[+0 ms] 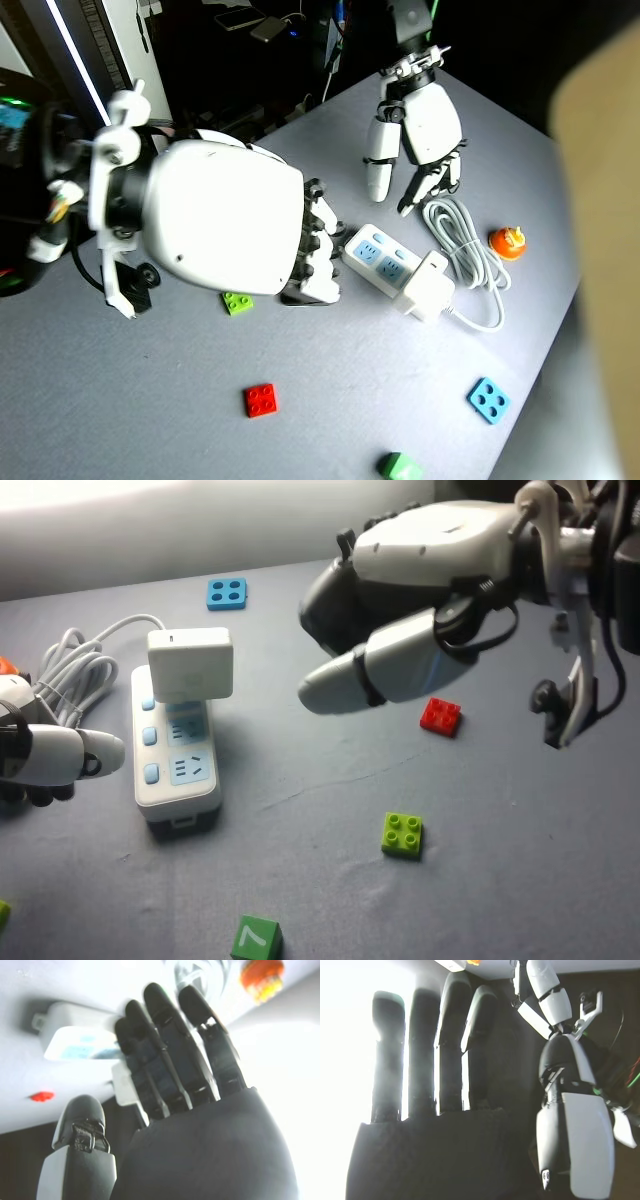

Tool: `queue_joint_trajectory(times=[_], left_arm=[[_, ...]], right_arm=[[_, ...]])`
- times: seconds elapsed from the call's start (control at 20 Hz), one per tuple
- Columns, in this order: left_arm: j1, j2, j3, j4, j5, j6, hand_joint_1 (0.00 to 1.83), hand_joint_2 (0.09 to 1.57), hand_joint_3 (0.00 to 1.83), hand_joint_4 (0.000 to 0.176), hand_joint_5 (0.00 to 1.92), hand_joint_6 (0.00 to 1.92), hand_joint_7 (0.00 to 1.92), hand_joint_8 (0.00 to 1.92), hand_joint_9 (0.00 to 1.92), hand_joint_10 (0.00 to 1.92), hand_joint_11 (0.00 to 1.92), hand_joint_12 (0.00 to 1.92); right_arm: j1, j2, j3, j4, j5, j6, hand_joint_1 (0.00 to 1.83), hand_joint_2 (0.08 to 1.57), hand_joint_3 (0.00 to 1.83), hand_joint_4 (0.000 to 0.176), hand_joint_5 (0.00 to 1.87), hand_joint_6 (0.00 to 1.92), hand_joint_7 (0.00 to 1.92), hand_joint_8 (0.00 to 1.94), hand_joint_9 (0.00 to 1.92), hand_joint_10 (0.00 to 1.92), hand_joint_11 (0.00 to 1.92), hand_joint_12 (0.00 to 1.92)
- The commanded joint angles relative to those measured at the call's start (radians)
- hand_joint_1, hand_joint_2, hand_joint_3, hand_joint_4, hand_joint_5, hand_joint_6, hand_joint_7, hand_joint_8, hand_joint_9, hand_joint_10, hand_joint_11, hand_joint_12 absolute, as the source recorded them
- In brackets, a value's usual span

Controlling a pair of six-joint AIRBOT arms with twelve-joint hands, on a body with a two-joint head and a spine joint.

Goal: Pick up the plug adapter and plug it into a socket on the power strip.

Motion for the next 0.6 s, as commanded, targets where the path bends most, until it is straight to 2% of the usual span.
queue_joint_trajectory(times=[0.0,0.05,0.1,0.15,0.2,0.3,0.55], left_arm=[[-0.014,0.011,0.001,0.037,-0.04,0.003,0.19,1.35,0.0,0.0,0.76,1.43,0.88,1.11,0.76,1.4,0.62,1.64],[-0.019,0.011,0.001,0.037,-0.04,0.003,0.22,1.36,0.0,0.0,0.72,1.64,0.8,1.48,0.75,1.66,0.65,1.77],[-0.027,0.011,0.002,0.042,-0.04,0.004,0.26,1.38,0.0,0.0,0.71,1.85,0.78,1.76,0.78,1.87,0.7,1.89],[-0.034,0.011,0.004,0.053,-0.04,0.003,0.28,1.38,0.0,0.0,0.74,1.91,0.8,1.89,0.83,1.91,0.77,1.92],[-0.043,0.011,0.006,0.057,-0.039,0.003,0.36,1.37,0.0,0.0,0.8,1.92,0.85,1.91,0.91,1.92,0.88,1.92],[-0.052,0.011,0.008,0.057,-0.039,-0.003,0.37,1.37,0.0,0.0,0.92,1.92,0.94,1.92,1.01,1.92,1.01,1.92],[-0.087,0.007,0.006,0.057,-0.034,-0.003,0.33,1.41,0.01,0.0,1.25,1.92,1.27,1.92,1.33,1.92,1.37,1.92]], right_arm=[[0.01,0.012,-0.013,0.008,0.094,0.001,0.34,1.15,0.0,0.0,0.84,1.92,0.9,1.94,0.96,1.92,0.96,1.92],[0.006,0.022,-0.025,0.008,0.091,0.001,0.39,1.13,0.0,0.0,0.91,1.92,0.96,1.94,1.03,1.92,1.04,1.92],[0.0,0.035,-0.039,0.008,0.09,-0.003,0.44,1.13,0.0,0.0,0.97,1.92,1.05,1.94,1.14,1.92,1.16,1.92],[-0.005,0.043,-0.049,0.008,0.09,-0.008,0.47,1.13,0.0,0.0,0.98,1.92,1.11,1.94,1.22,1.92,1.26,1.92],[-0.016,0.059,-0.066,0.008,0.107,-0.021,0.48,1.14,0.0,0.0,1.03,1.92,1.18,1.94,1.3,1.92,1.37,1.92],[-0.033,0.077,-0.086,0.008,0.144,-0.056,0.44,1.18,0.01,0.0,1.16,1.92,1.29,1.94,1.4,1.92,1.48,1.92],[-0.052,0.117,-0.096,0.008,0.193,-0.066,0.37,1.29,0.02,0.0,1.21,1.92,1.3,1.94,1.41,1.92,1.5,1.92]])
